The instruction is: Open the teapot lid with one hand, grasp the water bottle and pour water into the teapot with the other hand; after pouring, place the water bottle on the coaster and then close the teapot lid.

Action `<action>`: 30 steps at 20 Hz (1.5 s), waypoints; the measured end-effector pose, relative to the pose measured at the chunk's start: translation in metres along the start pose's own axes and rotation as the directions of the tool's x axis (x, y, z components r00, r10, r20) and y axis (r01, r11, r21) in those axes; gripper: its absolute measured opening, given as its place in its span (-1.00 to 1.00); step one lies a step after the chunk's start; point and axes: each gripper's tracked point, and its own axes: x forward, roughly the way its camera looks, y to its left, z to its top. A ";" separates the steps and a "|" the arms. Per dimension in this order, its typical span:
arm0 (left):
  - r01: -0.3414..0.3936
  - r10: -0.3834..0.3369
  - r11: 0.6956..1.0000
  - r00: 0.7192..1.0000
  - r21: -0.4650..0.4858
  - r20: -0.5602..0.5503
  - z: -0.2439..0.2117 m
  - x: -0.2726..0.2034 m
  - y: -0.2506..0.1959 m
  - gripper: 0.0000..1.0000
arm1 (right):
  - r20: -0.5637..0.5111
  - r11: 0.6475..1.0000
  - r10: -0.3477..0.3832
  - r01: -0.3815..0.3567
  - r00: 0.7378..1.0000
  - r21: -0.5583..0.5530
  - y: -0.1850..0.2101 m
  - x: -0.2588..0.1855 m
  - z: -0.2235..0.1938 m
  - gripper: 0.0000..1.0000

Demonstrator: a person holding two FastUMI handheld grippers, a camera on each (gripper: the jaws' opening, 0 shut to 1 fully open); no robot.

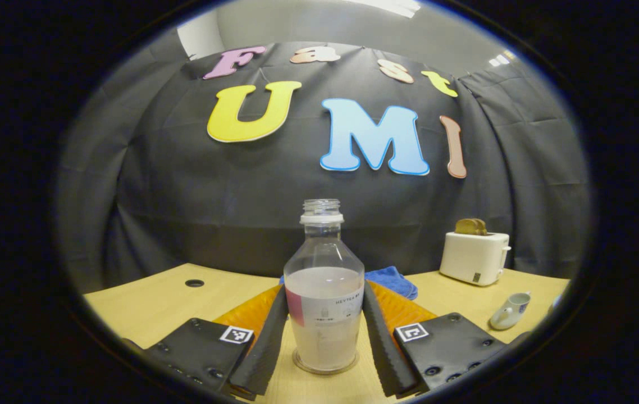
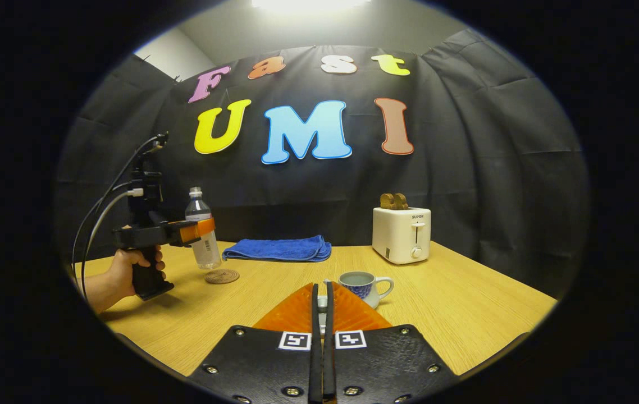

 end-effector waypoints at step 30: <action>-0.028 0.027 0.993 1.000 0.114 0.002 -0.020 0.001 -0.007 0.97 | -0.009 1.000 -0.011 0.011 1.000 0.030 -0.008 -0.009 0.001 -0.97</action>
